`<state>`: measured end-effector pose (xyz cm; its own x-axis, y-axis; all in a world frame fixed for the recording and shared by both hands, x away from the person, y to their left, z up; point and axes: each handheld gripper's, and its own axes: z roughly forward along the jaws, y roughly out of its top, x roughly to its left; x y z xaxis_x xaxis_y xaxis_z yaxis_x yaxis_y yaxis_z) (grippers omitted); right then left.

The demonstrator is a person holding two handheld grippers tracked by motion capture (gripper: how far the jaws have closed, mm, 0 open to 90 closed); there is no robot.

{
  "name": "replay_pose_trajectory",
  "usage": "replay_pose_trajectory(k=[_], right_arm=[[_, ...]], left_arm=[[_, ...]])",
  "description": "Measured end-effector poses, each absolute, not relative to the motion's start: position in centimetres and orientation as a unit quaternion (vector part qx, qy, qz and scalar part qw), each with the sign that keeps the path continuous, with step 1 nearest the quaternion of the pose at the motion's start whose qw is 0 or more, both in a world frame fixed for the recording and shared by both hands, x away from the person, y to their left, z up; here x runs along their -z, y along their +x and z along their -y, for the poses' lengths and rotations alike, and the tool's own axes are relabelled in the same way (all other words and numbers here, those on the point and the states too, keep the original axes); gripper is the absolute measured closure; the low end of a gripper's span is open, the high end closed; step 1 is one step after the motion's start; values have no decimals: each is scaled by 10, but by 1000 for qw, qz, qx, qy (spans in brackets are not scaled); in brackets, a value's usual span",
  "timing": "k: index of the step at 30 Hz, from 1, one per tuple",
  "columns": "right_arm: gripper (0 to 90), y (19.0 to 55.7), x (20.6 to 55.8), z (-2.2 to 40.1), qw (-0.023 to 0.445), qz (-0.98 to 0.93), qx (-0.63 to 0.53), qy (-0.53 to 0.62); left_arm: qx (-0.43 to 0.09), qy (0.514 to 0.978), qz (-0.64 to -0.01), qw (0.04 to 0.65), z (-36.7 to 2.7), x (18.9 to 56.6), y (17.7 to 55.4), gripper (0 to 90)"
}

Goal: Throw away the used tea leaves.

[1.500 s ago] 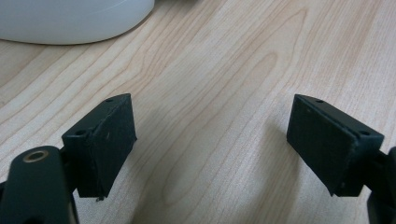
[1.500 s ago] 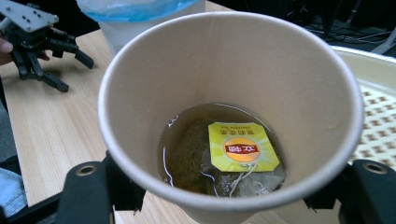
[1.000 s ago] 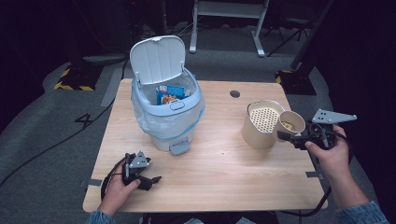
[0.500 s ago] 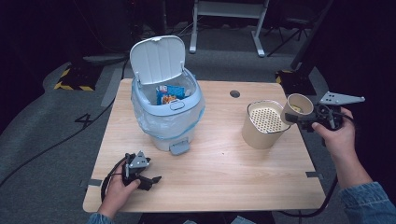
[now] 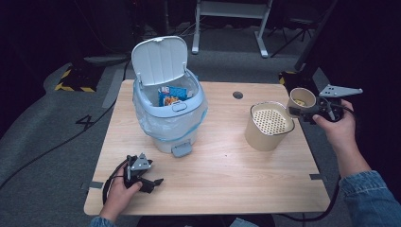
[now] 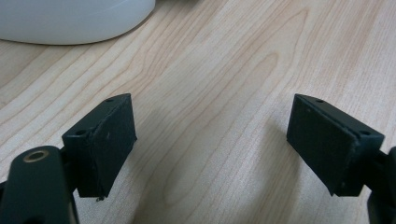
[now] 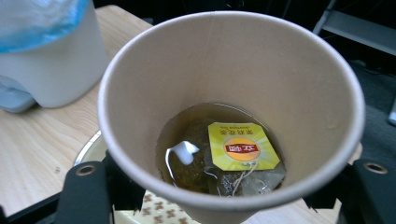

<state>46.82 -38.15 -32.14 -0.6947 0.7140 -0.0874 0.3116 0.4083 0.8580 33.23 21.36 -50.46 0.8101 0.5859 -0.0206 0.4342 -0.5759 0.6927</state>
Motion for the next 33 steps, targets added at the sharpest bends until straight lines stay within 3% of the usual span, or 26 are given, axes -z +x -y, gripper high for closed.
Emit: replay_pose_trajectory(k=[10, 23, 33], right_arm=[[315, 483, 329, 376, 262, -825, -400, 302], [317, 483, 332, 357, 364, -866, -278, 198], [318, 483, 330, 349, 417, -873, -208, 140]], left_arm=[[-106, 881, -290, 358, -213, 505, 332, 160], [-106, 880, -292, 358, -213, 505, 333, 159], [-106, 881, -292, 357, -213, 504, 335, 159]])
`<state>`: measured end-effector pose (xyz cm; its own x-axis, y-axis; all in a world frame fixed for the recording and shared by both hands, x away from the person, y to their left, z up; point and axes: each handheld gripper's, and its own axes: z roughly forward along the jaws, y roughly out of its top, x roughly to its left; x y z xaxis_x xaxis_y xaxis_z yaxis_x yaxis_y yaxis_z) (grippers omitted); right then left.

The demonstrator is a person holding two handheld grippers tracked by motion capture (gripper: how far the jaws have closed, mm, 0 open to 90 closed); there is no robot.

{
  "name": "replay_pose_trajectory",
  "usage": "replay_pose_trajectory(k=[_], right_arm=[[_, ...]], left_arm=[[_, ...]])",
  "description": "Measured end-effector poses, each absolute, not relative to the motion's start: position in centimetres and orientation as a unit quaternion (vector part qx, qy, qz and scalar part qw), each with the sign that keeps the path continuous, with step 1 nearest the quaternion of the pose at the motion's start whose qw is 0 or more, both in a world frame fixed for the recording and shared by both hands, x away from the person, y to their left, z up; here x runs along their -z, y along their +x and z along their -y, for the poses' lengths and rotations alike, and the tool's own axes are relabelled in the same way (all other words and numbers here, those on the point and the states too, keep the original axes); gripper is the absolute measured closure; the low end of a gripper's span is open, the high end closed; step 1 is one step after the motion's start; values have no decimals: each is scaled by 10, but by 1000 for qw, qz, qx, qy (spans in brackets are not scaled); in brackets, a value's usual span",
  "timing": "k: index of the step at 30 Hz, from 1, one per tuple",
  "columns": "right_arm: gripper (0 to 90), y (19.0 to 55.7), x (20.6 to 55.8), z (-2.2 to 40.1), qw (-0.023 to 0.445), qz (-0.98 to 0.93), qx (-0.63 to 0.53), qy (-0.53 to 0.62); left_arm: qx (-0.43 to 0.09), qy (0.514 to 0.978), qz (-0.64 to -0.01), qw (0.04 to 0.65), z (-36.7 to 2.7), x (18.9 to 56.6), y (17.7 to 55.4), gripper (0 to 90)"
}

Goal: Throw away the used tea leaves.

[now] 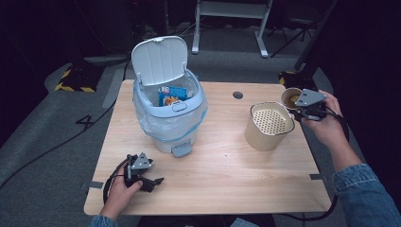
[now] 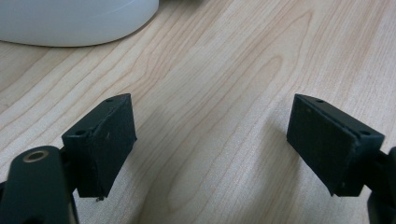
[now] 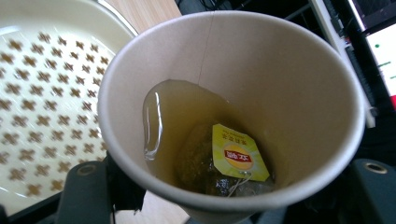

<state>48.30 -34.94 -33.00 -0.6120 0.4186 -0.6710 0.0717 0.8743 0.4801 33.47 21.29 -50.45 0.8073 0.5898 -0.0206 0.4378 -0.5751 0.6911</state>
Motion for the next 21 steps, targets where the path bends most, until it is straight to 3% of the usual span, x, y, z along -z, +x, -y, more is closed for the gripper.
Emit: replay_pose_trajectory(k=[6, 21], right_arm=[[319, 481, 330, 340, 469, -871, -124, 72], [319, 475, 334, 318, 536, -843, -15, -34]], left_arm=[[-106, 881, -292, 357, -213, 504, 335, 159], [-107, 881, -292, 357, -213, 504, 335, 159]])
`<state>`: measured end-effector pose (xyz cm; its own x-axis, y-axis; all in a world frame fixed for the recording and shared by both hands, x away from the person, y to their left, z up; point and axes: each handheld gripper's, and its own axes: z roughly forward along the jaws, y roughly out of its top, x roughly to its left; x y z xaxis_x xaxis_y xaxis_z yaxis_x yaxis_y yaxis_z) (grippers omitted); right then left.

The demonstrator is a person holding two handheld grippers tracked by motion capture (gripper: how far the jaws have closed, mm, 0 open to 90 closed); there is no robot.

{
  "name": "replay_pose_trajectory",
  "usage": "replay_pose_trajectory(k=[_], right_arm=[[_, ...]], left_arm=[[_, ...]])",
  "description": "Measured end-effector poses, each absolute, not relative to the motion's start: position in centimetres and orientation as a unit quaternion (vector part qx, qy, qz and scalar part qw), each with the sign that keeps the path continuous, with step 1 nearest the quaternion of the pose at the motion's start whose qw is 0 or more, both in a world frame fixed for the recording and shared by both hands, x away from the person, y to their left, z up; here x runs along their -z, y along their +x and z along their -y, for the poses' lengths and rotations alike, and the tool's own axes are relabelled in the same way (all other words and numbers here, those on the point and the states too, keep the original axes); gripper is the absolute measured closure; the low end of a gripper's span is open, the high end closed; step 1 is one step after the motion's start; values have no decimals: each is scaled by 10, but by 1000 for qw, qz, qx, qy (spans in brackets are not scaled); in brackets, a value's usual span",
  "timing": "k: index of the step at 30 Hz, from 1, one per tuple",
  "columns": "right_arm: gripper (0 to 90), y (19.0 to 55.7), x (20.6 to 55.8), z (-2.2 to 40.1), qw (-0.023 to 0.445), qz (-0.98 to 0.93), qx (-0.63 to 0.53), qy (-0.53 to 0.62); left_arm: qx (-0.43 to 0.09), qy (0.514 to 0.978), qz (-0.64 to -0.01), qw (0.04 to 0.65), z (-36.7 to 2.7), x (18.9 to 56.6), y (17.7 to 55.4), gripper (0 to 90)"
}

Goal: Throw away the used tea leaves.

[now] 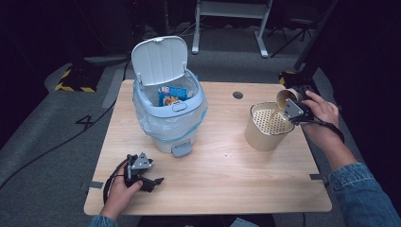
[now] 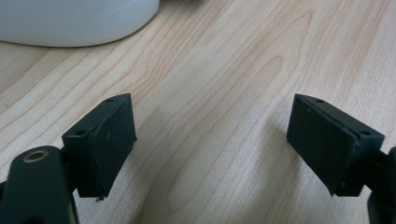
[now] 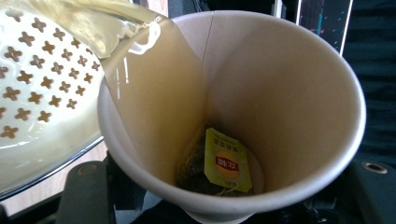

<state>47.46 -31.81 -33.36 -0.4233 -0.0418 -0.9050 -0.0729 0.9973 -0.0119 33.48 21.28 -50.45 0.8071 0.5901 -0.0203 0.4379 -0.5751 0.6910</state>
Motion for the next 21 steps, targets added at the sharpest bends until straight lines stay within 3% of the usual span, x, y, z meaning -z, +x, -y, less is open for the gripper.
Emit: replay_pose_trajectory(k=[21], right_arm=[[313, 462, 336, 293, 612, -762, 130, -167]], left_arm=[[-107, 881, -292, 357, -213, 504, 335, 159]])
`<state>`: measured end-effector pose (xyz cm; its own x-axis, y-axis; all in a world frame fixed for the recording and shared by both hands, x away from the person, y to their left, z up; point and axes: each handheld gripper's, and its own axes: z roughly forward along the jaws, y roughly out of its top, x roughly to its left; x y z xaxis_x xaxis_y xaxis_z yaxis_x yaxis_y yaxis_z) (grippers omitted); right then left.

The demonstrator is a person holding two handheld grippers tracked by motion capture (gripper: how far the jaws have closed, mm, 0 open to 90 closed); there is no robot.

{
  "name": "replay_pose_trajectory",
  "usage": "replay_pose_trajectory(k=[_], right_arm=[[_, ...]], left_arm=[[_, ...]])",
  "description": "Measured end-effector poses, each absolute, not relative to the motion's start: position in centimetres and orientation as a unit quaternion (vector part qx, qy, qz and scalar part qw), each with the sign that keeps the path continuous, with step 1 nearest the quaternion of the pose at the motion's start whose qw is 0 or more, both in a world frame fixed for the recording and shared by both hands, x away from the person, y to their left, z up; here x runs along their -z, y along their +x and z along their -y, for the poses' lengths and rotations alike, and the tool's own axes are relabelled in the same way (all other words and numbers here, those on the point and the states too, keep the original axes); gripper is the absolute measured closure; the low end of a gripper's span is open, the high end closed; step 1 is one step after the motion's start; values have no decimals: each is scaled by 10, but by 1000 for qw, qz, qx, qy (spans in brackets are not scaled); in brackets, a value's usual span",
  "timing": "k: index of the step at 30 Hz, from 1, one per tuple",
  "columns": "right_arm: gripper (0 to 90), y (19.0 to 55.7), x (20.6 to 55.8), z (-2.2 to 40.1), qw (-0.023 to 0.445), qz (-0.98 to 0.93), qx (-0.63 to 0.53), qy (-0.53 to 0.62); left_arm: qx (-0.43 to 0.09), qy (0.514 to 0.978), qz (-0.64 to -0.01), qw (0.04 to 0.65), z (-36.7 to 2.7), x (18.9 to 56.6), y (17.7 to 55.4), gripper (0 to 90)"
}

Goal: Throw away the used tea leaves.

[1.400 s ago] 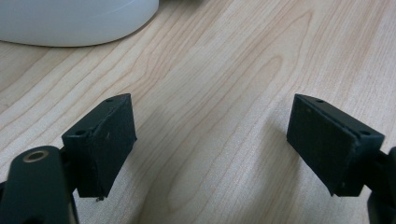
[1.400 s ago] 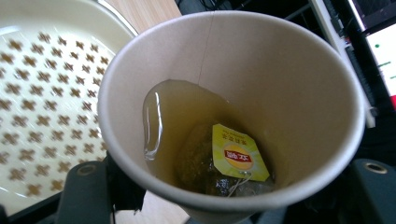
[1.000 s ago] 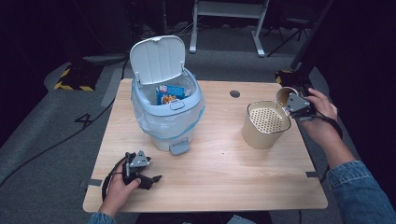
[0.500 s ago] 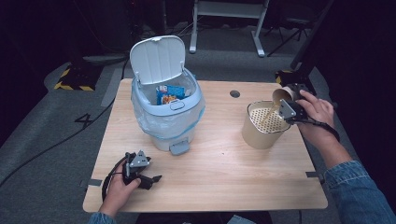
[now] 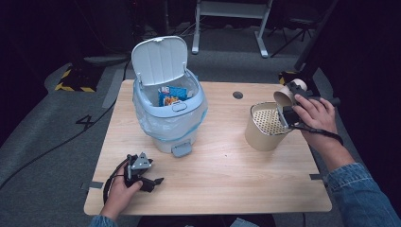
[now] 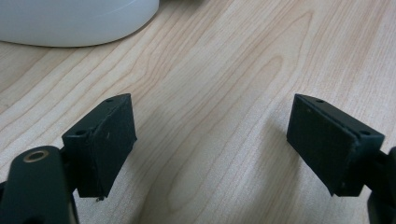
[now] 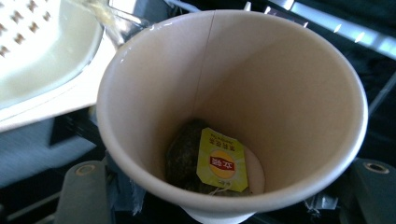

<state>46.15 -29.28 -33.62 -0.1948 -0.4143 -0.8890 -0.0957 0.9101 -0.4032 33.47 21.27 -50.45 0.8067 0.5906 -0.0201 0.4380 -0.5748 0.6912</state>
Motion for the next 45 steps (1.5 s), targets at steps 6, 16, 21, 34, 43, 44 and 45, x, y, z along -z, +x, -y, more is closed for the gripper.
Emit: replay_pose_trajectory(k=[6, 16, 21, 34, 43, 44, 45], right_arm=[[313, 458, 341, 284, 626, -717, 201, -232], [314, 453, 345, 278, 644, -650, 285, -287], [314, 450, 353, 274, 638, -605, 340, -333], [314, 448, 354, 271, 625, -567, 389, -369], [310, 449, 350, 273, 633, -604, 348, -336], [309, 450, 348, 275, 635, -643, 300, -305], [309, 450, 347, 276, 638, -657, 279, -289]], left_arm=[[-107, 881, -292, 357, -213, 504, 335, 159], [-107, 881, -292, 357, -213, 504, 335, 159], [-107, 881, -292, 357, -213, 504, 335, 159], [-107, 881, -292, 357, -213, 504, 335, 159], [-107, 881, -292, 357, -213, 504, 335, 159], [-107, 881, -292, 357, -213, 504, 335, 159], [-107, 881, -292, 357, -213, 504, 335, 159]])
